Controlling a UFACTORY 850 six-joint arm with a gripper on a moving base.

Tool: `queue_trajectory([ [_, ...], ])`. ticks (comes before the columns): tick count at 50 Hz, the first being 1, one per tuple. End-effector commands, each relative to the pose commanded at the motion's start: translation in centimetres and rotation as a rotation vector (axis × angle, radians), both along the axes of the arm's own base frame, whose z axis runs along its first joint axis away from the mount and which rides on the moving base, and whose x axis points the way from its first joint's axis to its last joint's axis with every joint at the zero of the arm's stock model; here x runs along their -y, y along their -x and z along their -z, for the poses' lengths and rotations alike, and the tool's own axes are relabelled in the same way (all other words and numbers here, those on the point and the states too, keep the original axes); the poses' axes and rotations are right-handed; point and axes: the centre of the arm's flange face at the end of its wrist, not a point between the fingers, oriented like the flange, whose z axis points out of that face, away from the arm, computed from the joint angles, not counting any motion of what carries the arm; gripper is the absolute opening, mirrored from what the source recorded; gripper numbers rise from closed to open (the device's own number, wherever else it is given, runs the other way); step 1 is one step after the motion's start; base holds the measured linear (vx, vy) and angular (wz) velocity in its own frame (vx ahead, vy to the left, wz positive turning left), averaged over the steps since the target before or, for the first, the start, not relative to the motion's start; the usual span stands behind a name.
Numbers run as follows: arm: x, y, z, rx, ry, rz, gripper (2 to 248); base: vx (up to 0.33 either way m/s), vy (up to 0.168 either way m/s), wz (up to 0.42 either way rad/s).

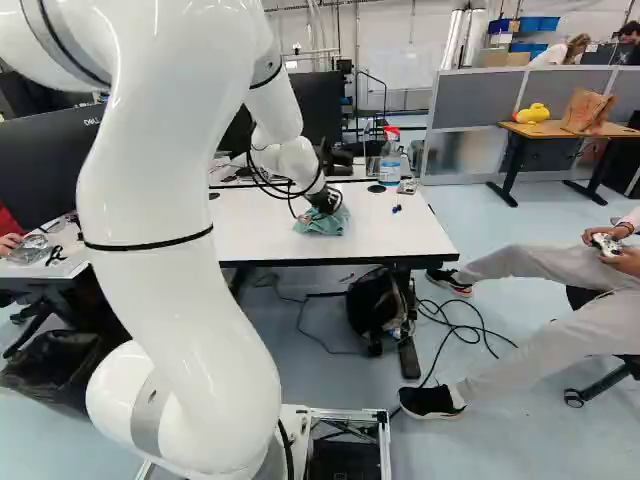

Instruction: Clean the table with the green towel

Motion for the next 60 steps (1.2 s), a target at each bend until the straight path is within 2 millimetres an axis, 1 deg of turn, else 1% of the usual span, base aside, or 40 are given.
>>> queue_trajectory([
  [5,-0.9,-0.2,0.0,0.001,0.000,-0.016,23,0.000,0.000,0.000],
  [15,-2.5,0.0,0.0,-0.001,0.000,-0.046,23,0.000,0.000,0.000],
  [22,-3.6,0.7,-0.1,-0.005,0.000,-0.064,23,0.000,0.000,0.000],
  [31,-4.4,2.2,-0.1,-0.012,-0.001,-0.078,23,0.000,0.000,0.000],
  [47,-4.8,5.3,-0.2,-0.024,-0.002,-0.085,23,0.000,0.000,0.000],
  [60,-4.3,7.8,-0.2,-0.031,-0.003,-0.072,23,0.000,0.000,0.000],
])
